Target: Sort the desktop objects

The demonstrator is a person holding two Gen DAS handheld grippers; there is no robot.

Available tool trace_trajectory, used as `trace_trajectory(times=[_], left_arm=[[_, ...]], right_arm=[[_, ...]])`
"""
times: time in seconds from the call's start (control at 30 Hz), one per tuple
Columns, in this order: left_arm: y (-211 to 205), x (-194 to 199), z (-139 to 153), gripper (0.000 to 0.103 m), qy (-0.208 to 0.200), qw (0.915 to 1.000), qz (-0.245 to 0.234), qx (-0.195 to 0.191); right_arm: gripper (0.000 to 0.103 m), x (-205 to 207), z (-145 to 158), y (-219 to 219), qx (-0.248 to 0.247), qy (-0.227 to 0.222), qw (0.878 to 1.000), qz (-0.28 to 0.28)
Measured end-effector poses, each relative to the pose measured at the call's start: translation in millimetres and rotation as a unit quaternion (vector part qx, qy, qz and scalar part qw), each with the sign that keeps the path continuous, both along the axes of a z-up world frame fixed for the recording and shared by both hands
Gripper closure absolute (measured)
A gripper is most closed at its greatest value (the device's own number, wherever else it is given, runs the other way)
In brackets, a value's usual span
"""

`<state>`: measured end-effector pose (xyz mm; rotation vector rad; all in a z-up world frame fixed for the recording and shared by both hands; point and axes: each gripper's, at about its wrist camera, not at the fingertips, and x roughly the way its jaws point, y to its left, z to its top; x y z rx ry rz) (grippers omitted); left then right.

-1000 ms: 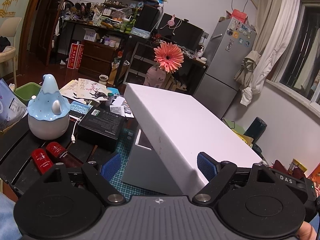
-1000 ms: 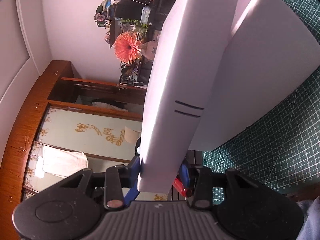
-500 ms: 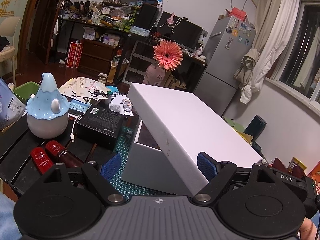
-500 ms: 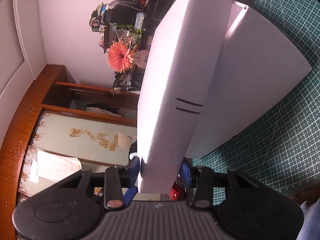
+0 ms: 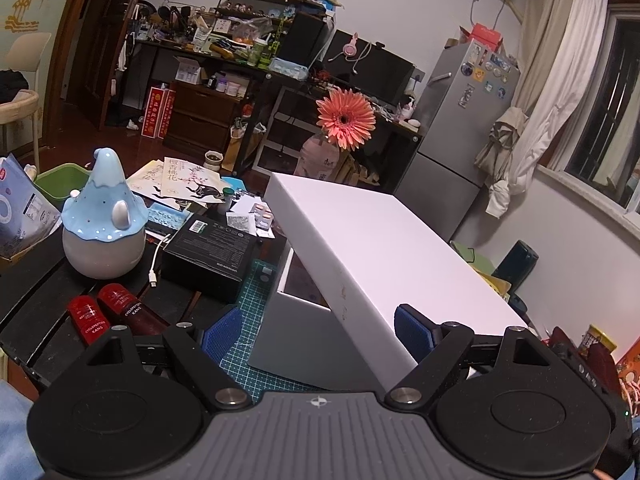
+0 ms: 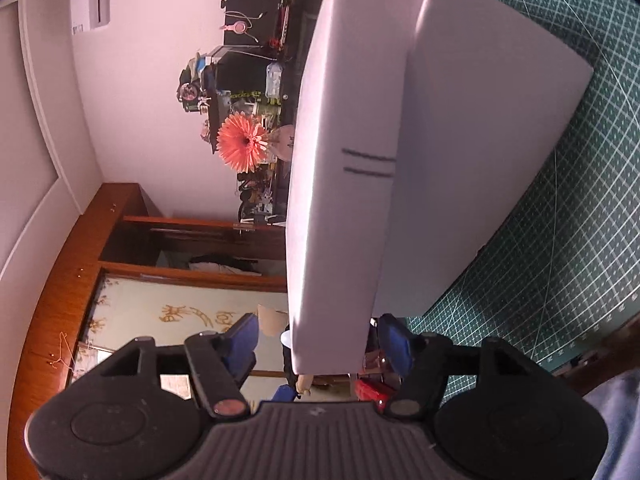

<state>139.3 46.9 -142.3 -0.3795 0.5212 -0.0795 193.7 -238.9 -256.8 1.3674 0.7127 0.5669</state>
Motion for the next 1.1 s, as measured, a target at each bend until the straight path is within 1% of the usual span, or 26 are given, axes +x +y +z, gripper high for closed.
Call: trace_trajectory(times=[0.1, 0.17, 0.23, 0.27, 0.33, 0.57, 0.77, 1.0, 1.1], left_arm=[[1, 1, 0, 0.019, 0.001, 1.0, 0.004, -0.003], [2, 1, 0, 0.019, 0.002, 1.0, 0.004, -0.005], [2, 1, 0, 0.019, 0.003, 1.0, 0.003, -0.005], [1, 1, 0, 0.019, 0.002, 1.0, 0.003, -0.005], [1, 1, 0, 0.02, 0.003, 1.0, 0.003, -0.004], [1, 1, -1, 0.019, 0.005, 1.0, 0.003, -0.005], [3, 2, -1, 0.019, 0.008, 0.9999, 0.008, -0.005], [4, 3, -3, 0.019, 0.009, 0.9999, 0.009, -0.004], [5, 4, -4, 0.019, 0.012, 0.9999, 0.012, -0.004]], right_arm=[[0.038, -1, -3, 4, -0.004, 0.002, 1.0, 0.003], [0.046, 0, -5, 6, -0.006, 0.002, 1.0, 0.007], [0.048, 0, -7, 9, -0.011, 0.004, 1.0, 0.014], [0.056, 1, -7, 10, -0.013, 0.004, 1.0, 0.016], [0.064, -1, -10, 12, -0.01, 0.002, 1.0, 0.021], [0.064, 2, -9, 9, -0.013, -0.007, 0.999, 0.031], [0.065, 9, -12, 0, -0.004, -0.009, 0.998, 0.068], [0.065, 14, -9, -14, -0.014, -0.013, 0.994, 0.107], [0.064, 15, -8, -24, -0.02, -0.014, 0.994, 0.111]])
